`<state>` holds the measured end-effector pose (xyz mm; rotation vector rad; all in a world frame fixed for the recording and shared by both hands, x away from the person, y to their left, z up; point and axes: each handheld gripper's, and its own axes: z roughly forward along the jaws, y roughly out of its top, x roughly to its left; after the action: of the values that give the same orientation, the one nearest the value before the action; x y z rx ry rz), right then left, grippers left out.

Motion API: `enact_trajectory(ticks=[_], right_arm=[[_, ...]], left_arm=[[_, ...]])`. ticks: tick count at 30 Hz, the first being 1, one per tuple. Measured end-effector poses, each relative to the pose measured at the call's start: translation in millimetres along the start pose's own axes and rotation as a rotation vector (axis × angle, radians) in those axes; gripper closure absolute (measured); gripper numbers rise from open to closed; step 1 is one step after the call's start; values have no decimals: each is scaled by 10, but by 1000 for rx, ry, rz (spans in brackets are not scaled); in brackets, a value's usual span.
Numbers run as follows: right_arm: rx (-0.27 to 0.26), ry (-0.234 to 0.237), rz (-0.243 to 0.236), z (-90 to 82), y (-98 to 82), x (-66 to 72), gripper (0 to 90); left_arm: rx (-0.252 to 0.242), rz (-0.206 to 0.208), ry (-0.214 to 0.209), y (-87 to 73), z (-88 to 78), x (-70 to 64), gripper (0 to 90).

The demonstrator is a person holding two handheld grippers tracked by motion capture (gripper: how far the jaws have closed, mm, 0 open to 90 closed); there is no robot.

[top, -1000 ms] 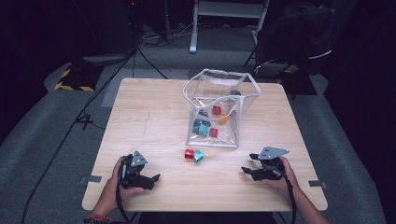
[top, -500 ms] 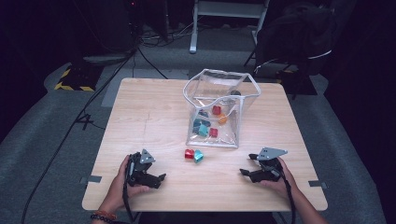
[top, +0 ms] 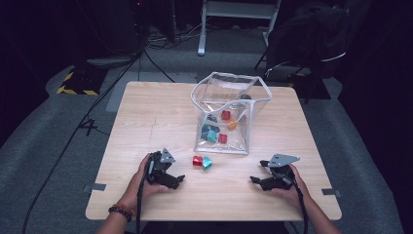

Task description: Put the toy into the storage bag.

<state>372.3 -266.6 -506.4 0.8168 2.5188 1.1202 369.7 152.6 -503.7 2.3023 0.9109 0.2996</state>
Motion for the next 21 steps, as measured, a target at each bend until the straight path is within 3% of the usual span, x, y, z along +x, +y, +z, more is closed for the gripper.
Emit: enact_trajectory(ticks=[6,9,21], right_arm=[[1,1,2,0,0,-2,212],[1,1,2,1,1,-2,212],[1,1,2,1,1,-2,211]], left_arm=[[-25,1,4,135,128,-20,41],[-36,-12,13,199,168,-59,105],[-57,41,-29,399,329,-168,184]])
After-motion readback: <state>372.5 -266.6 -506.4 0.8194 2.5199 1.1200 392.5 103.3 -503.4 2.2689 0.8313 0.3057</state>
